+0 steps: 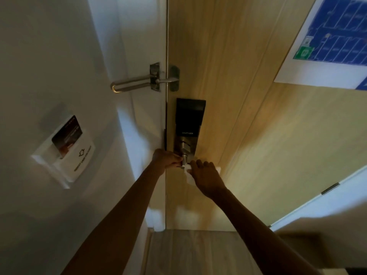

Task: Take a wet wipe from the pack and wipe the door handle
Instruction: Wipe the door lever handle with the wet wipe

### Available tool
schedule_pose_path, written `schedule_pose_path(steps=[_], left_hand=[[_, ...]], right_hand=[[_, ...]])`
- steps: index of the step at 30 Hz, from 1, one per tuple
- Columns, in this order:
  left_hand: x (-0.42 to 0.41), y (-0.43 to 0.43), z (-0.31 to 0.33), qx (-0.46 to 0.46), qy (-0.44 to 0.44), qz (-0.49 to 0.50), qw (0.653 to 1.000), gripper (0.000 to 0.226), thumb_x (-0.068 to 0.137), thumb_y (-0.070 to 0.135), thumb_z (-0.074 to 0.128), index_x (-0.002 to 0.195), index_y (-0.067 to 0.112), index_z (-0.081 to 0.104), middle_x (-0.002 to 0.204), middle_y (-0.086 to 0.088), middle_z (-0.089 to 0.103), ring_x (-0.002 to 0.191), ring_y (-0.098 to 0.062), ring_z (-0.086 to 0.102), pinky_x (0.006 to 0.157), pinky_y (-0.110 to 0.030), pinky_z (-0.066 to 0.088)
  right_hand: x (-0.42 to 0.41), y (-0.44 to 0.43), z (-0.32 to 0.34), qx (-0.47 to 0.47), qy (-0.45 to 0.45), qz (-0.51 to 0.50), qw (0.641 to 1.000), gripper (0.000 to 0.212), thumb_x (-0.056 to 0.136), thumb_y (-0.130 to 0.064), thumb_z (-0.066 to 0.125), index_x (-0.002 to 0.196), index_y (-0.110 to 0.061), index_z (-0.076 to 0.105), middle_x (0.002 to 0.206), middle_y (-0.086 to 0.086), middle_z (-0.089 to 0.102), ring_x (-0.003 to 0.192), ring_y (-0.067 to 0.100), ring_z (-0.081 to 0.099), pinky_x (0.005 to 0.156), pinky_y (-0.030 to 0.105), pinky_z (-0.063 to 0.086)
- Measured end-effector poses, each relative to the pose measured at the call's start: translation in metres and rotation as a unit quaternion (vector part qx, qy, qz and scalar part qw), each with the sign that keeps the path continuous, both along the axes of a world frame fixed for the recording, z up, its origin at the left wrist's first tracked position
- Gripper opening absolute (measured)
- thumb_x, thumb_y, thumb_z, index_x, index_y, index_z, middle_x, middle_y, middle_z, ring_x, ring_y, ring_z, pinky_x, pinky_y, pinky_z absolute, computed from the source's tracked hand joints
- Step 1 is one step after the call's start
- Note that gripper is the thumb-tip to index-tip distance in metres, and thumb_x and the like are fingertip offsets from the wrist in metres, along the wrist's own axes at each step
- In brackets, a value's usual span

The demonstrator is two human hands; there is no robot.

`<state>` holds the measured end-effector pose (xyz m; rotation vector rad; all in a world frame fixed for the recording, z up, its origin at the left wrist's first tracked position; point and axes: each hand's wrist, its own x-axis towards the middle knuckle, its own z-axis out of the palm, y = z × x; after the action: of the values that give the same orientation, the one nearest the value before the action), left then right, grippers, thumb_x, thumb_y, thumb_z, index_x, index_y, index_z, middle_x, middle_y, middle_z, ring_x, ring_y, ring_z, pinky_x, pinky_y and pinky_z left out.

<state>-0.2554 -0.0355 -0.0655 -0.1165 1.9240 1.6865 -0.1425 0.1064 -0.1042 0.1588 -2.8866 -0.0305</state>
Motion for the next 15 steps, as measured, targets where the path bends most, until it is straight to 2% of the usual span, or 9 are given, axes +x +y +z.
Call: schedule_pose_path(steps=[1,3,4,9,12,14,15], left_hand=[[-0.002,0.001,-0.002,-0.009,-0.002,0.004,1.0,0.039,0.07,0.002,0.08,0.103,-0.012,0.065,0.091,-0.019,0.072,0.075,-0.023,0.073,0.075,-0.033,0.061],[-0.003,0.003,-0.004,-0.015,-0.008,0.016,1.0,0.037,0.069,0.003,0.082,0.099,-0.01,0.066,0.085,-0.017,0.072,0.069,-0.02,0.072,0.064,-0.027,0.061],[-0.004,0.003,-0.005,-0.012,-0.012,0.022,1.0,0.037,0.068,0.003,0.082,0.098,-0.01,0.066,0.087,-0.018,0.073,0.068,-0.019,0.073,0.058,-0.024,0.06],[-0.001,0.003,-0.004,-0.008,-0.012,0.015,1.0,0.038,0.068,0.005,0.083,0.1,-0.008,0.066,0.095,-0.02,0.073,0.075,-0.022,0.073,0.049,-0.017,0.054],[0.0,0.004,-0.003,-0.007,-0.006,0.013,1.0,0.035,0.07,0.006,0.081,0.1,-0.007,0.067,0.094,-0.017,0.073,0.076,-0.02,0.073,0.052,-0.019,0.057],[-0.002,0.004,-0.004,-0.023,0.001,0.005,1.0,0.028,0.071,0.007,0.081,0.094,-0.004,0.067,0.088,-0.013,0.074,0.07,-0.014,0.072,0.065,-0.024,0.06],[-0.002,0.004,-0.004,-0.025,0.003,0.001,1.0,0.026,0.071,0.006,0.081,0.092,-0.002,0.067,0.085,-0.011,0.073,0.065,-0.011,0.072,0.063,-0.023,0.06]], right_hand=[[-0.002,-0.002,-0.001,-0.008,0.009,-0.002,1.0,0.033,0.089,-0.026,0.062,0.115,-0.011,0.047,0.101,0.015,0.061,0.08,0.032,0.06,0.072,0.042,0.048],[-0.002,0.002,-0.001,-0.028,0.015,0.003,0.999,0.033,0.091,-0.026,0.059,0.117,-0.009,0.049,0.103,0.016,0.062,0.084,0.032,0.06,0.075,0.043,0.048],[0.001,0.008,0.001,-0.035,0.01,0.012,0.999,0.034,0.091,-0.026,0.059,0.118,-0.009,0.05,0.103,0.016,0.062,0.086,0.031,0.06,0.076,0.043,0.05],[0.011,0.031,0.003,-0.035,-0.01,0.019,0.999,0.033,0.092,-0.027,0.057,0.117,-0.007,0.049,0.101,0.017,0.063,0.084,0.031,0.061,0.076,0.045,0.052],[0.004,0.012,0.004,-0.014,-0.021,-0.002,1.0,0.038,0.085,-0.025,0.068,0.115,-0.01,0.05,0.107,0.019,0.061,0.089,0.036,0.061,0.081,0.052,0.051],[0.002,0.002,0.006,0.003,-0.022,0.014,1.0,0.046,0.072,-0.021,0.08,0.109,-0.011,0.055,0.1,0.017,0.063,0.083,0.035,0.063,0.076,0.053,0.054],[0.002,0.003,0.006,-0.003,-0.013,0.021,1.0,0.049,0.069,-0.021,0.082,0.109,-0.012,0.055,0.099,0.016,0.064,0.082,0.034,0.064,0.074,0.051,0.054]])
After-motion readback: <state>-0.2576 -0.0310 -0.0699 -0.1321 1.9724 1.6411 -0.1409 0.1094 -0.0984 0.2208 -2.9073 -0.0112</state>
